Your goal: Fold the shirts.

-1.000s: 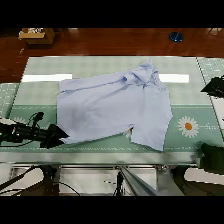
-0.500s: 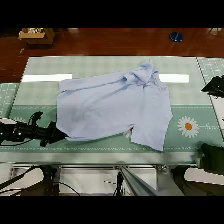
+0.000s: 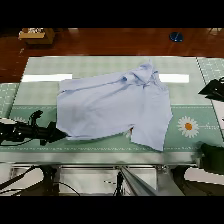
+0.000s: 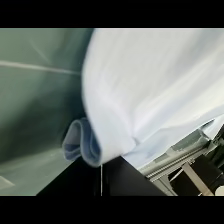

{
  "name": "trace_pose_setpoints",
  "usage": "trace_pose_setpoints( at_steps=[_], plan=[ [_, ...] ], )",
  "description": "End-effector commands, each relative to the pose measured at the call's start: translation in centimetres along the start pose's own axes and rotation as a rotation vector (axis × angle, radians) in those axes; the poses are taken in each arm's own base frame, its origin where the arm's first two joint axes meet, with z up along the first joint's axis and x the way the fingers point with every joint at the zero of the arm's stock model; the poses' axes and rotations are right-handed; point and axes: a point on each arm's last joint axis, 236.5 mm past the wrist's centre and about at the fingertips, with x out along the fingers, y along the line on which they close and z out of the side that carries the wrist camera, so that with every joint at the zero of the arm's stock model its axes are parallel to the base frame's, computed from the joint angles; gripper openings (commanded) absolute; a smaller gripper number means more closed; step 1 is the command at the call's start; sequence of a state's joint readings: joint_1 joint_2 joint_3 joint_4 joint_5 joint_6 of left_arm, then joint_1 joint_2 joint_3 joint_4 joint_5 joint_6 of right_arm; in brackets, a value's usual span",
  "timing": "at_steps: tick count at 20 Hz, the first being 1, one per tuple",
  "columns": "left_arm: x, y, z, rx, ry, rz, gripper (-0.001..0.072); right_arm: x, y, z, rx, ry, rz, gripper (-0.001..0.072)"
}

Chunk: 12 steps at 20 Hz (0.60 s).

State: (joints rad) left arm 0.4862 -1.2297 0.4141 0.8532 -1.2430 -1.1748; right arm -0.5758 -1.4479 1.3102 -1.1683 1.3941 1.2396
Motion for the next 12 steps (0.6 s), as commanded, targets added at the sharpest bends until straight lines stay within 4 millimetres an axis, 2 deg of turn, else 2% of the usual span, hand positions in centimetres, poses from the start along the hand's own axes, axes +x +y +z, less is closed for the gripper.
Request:
trace_pose_setpoints(
  at_steps=[1, 3, 7, 9, 12],
  plan=[
    [-0.5, -1.4, -1.3, 0.041, 0.039, -0.042, 0.0016, 2.8, 1.9, -3.9, 0.045, 0.102, 0.158, 0.0492],
    [-0.9, -1.9, -1.1, 0.067, 0.008, -0.046, 0.0016, 4.5, 3.3, -5.9, 0.05, 0.143, 0.245, 0.0493],
    [-1.8, -2.8, -1.1, 0.108, -0.031, -0.047, 0.0015, 6.6, 3.9, -8.6, 0.078, 0.196, 0.295, 0.0493],
    [-1.9, -3.0, -1.3, 0.118, -0.029, -0.05, 0.0015, 7.5, 3.6, -9.1, 0.095, 0.195, 0.288, 0.0493],
    [-2.0, -3.2, -1.3, 0.12, -0.034, -0.055, 0.0016, 9.0, 3.9, -8.9, 0.145, 0.148, 0.307, 0.049]
  ],
)
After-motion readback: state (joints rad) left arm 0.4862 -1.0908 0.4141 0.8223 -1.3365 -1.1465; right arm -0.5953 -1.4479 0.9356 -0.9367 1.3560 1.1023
